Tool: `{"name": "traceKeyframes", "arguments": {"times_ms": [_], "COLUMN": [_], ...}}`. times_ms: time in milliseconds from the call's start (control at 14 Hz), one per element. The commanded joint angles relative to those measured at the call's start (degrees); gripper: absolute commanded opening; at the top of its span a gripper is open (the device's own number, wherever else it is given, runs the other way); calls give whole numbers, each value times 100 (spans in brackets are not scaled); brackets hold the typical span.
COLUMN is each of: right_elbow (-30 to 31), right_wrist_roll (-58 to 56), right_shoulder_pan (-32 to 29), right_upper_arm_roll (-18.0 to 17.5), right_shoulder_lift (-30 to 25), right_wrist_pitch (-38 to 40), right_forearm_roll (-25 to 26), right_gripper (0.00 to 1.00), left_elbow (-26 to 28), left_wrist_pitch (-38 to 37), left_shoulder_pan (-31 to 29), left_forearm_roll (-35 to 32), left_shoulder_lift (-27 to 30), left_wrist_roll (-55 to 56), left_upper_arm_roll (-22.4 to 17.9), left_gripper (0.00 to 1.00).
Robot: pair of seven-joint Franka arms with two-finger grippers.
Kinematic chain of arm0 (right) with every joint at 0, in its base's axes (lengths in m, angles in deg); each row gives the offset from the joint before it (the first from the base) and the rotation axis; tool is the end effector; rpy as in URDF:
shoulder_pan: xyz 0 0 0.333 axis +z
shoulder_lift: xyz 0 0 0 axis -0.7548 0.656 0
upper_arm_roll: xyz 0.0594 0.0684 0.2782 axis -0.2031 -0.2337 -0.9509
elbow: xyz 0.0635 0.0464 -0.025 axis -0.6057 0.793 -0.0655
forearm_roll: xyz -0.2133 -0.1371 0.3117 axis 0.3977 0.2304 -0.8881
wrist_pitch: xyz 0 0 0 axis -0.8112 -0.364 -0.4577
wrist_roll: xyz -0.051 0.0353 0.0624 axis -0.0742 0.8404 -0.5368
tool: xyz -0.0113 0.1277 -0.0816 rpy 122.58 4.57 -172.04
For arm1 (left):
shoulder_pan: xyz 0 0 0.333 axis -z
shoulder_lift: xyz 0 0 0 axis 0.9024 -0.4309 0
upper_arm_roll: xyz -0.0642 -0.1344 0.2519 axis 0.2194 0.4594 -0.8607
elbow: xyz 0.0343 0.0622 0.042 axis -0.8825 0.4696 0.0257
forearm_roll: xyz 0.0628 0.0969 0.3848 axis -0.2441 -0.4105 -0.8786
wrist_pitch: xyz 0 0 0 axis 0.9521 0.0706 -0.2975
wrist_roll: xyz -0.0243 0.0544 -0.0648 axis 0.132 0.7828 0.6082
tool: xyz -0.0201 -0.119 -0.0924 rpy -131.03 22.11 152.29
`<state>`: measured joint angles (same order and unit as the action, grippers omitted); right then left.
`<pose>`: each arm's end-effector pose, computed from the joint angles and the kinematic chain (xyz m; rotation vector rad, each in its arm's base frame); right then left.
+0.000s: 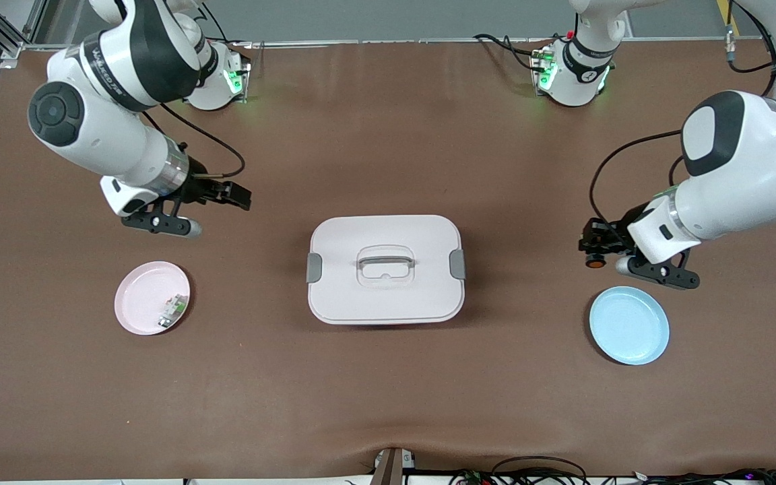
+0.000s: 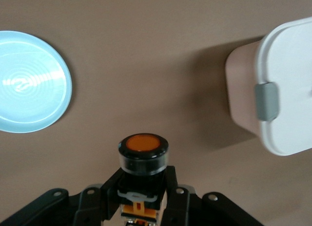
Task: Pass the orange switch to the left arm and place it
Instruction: 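Carry the switch with the left gripper toward the blue plate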
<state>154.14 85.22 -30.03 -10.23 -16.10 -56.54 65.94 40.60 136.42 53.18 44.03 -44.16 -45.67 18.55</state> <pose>0.5338 0.1864 0.4000 -2.9891 0.2386 0.2023 0.6084 -0.1169 0.3733 2.8981 -0.3222 -0.0976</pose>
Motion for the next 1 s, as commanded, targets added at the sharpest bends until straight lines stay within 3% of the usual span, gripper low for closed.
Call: {"name": "traceKeyframes", "arguments": {"times_ms": [0,356,926], "right_elbow": [436,340,-766], "right_wrist_roll": [-1049,-2073,-2064], "right_shoulder_pan": [-744,-1862,-2214], "right_upper_arm_roll": [-76,-76,-76], "right_shoulder_lift": [-412,-413,-317], "right_wrist_pitch": [-90,323,1403], "right_forearm_roll": [182,217,683], "right_gripper": [100,100,100], "left_elbow": [140,369,378], "left_wrist_pitch": [-75,-66,329], "left_shoulder_pan": [-30,-346,-751], "left_forearm_roll": [-444,-981,-1887], "left_shoulder_lift": [28,-51,-516], "left_wrist_roll": [-218,-1394,-3231], "left_upper_arm_roll": [52,52,52], "left_gripper": [0,0,0]}}
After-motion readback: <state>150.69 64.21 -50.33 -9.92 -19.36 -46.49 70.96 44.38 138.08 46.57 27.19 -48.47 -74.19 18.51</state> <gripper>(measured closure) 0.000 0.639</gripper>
